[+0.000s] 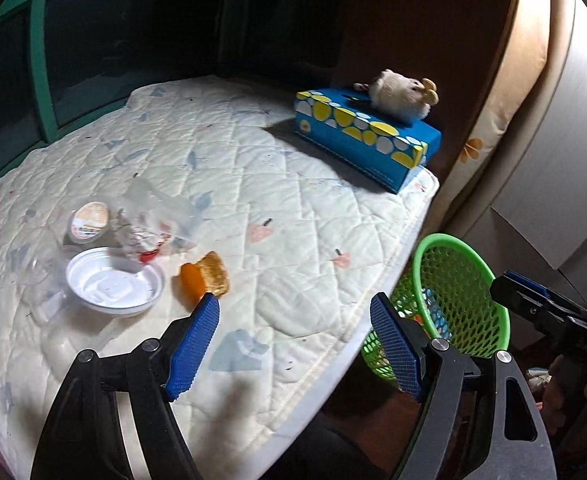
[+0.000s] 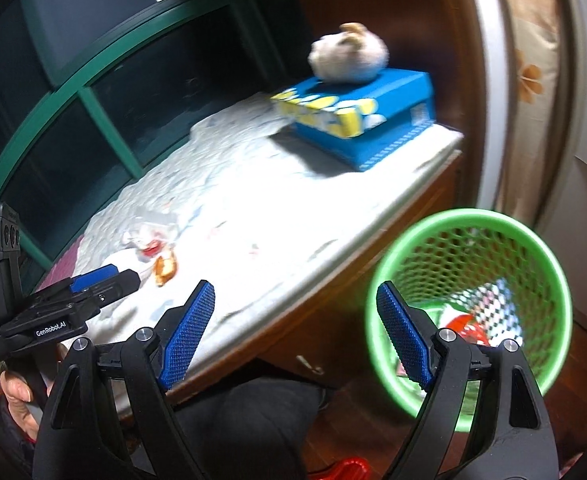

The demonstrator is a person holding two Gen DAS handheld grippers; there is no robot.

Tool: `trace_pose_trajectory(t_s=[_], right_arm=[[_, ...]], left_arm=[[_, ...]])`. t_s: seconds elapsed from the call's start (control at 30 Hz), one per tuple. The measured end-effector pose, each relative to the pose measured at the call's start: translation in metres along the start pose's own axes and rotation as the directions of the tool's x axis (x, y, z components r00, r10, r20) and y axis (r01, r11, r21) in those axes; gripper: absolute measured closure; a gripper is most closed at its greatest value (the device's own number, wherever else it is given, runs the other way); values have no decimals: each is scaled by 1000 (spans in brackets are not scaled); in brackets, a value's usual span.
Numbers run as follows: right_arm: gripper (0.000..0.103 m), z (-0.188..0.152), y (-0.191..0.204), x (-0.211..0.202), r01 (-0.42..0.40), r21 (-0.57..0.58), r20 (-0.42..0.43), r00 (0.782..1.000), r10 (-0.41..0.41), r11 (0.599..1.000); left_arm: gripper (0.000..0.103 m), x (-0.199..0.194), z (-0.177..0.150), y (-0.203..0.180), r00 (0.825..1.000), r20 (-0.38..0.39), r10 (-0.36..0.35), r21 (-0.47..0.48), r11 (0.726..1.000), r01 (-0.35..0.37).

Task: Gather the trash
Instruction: 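Move both grippers back over the mattress, then grasp the clear lidded plastic box with the right gripper and lift it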

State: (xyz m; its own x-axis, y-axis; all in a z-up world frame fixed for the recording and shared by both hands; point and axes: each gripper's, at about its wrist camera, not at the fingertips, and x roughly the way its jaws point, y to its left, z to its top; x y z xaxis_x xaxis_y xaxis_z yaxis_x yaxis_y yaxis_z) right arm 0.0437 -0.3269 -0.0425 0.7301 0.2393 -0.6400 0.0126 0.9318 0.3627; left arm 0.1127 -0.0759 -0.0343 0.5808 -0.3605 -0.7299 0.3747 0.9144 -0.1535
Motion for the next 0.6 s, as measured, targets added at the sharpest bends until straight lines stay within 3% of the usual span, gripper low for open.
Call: trace_pose_trajectory(t_s=[0.33, 0.6], right_arm=[[20, 19, 56, 41, -155, -41, -65, 986, 152, 987], [20, 45, 101, 88, -312, 2, -140, 941, 310, 950]], left_arm=[[27, -27, -15, 78, 993, 14, 114, -144, 983, -111], [27, -38, -26, 111, 988, 2, 153, -211, 966, -149]])
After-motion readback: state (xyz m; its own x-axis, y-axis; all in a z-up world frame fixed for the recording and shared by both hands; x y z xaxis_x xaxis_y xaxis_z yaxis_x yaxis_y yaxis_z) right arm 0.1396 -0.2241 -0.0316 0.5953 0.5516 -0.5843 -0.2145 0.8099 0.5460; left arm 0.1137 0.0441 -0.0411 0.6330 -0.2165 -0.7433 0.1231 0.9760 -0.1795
